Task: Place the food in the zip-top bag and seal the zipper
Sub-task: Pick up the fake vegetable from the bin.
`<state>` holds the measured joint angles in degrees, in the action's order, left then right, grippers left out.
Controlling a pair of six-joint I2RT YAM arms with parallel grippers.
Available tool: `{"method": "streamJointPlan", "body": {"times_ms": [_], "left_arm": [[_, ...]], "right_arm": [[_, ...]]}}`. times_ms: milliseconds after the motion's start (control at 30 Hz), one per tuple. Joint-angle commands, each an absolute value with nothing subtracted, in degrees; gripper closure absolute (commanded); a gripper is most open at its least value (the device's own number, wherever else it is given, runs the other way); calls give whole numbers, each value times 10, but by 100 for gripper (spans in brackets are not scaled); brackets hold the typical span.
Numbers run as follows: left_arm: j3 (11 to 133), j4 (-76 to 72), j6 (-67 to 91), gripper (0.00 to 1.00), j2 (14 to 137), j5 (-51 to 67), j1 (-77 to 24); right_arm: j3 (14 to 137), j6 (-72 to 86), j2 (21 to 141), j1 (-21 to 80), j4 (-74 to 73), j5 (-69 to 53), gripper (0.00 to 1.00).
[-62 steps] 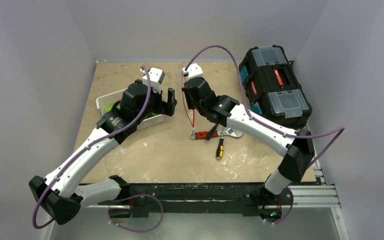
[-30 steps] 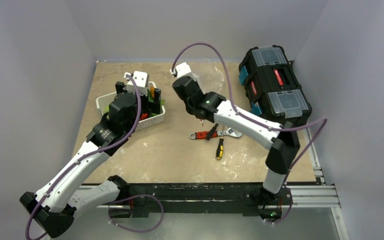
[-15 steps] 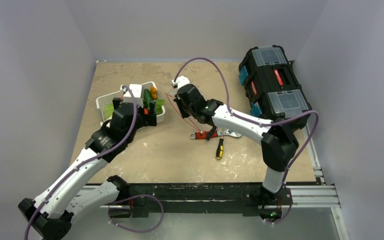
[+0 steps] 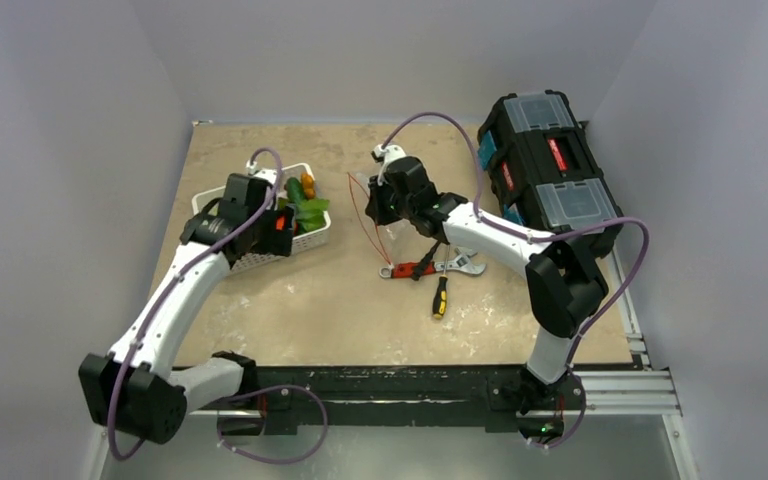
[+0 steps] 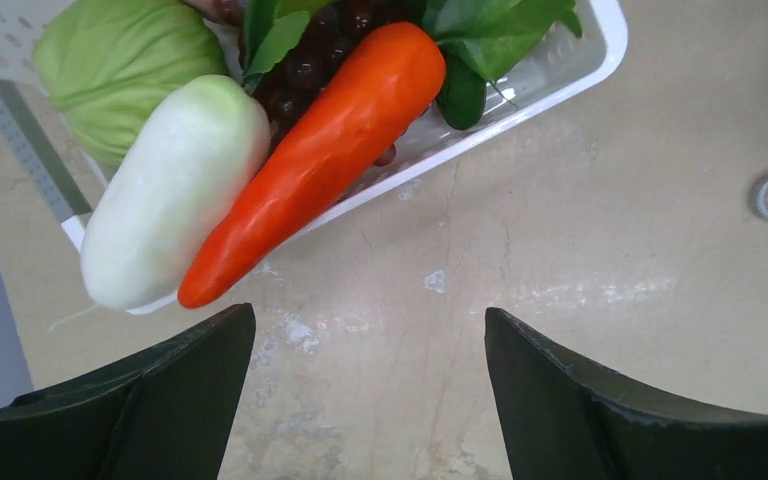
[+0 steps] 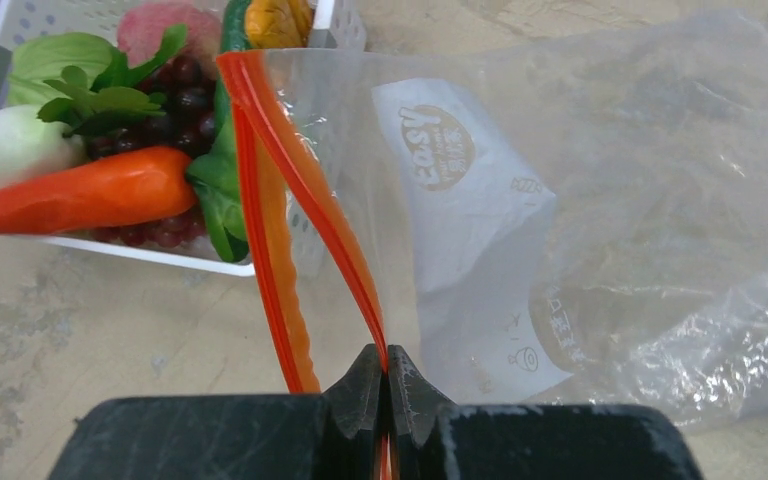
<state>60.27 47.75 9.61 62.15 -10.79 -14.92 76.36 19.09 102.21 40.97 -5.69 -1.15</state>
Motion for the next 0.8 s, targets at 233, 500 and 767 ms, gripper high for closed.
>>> {"method": "streamJointPlan", "body": {"times_ms": [233,500,767], "left_arm": [[736,481,-36,28,813,-138,-145],[800,484,-60,48,910,-101,-145],[827,473,-60,52,983,-101,-145]], "right_arm": [[730,181,991,415,-3,-34,100],[725,175,993,416,12,-35,100],[719,172,993,415,19,-41,100]]}}
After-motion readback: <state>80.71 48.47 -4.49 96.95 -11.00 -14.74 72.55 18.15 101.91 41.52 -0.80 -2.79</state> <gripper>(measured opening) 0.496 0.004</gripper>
